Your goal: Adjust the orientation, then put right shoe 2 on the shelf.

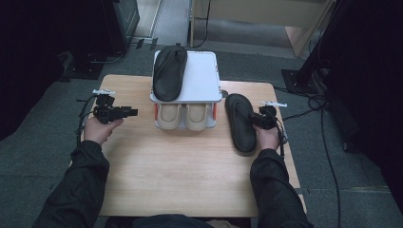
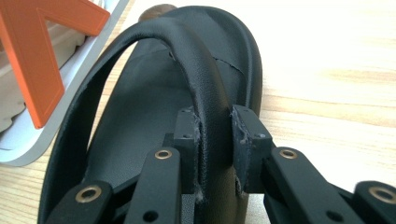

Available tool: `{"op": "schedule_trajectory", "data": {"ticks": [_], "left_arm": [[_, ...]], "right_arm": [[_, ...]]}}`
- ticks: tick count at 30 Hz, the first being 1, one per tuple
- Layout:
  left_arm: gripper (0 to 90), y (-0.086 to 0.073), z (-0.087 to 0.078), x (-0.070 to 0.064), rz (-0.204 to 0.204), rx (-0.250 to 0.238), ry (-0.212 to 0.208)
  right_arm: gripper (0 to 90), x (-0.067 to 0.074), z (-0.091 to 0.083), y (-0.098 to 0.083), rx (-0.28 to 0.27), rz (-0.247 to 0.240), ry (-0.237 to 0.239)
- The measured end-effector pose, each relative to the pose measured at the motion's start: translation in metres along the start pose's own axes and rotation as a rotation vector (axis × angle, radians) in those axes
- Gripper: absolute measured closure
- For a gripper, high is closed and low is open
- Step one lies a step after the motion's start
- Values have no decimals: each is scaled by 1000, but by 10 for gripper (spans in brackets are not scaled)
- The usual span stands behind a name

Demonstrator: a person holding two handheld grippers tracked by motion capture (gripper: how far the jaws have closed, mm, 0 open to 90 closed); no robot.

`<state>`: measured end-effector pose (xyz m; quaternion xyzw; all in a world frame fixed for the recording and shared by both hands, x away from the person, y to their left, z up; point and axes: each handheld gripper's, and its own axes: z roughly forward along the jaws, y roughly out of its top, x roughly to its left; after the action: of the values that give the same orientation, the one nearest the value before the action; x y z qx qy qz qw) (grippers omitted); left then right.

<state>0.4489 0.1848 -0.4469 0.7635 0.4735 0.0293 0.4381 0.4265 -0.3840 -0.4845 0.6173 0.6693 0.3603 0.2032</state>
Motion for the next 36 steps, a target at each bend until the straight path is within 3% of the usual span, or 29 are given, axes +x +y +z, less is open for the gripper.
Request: {"op": "schedule_trajectory", "data": {"ticks": [6,11,18,30,36], "left_arm": [[533,0,1,-1,5,-4,-1],[533,0,1,-1,8,0,-3],[533,0,0,-1,3,-4,-11],[529,-1,1,0,2,6,-33],[526,-1,2,-1,7,8,-35]], "right_arm": [[735,1,-5,3,-7,21,3],[735,4,-8,4,-8,9,2],[738,11,-12,9,-20,40,5],[738,23,-20,38,-10,-8,-23],[739,24,-26,51,-5,-6,-29]]}}
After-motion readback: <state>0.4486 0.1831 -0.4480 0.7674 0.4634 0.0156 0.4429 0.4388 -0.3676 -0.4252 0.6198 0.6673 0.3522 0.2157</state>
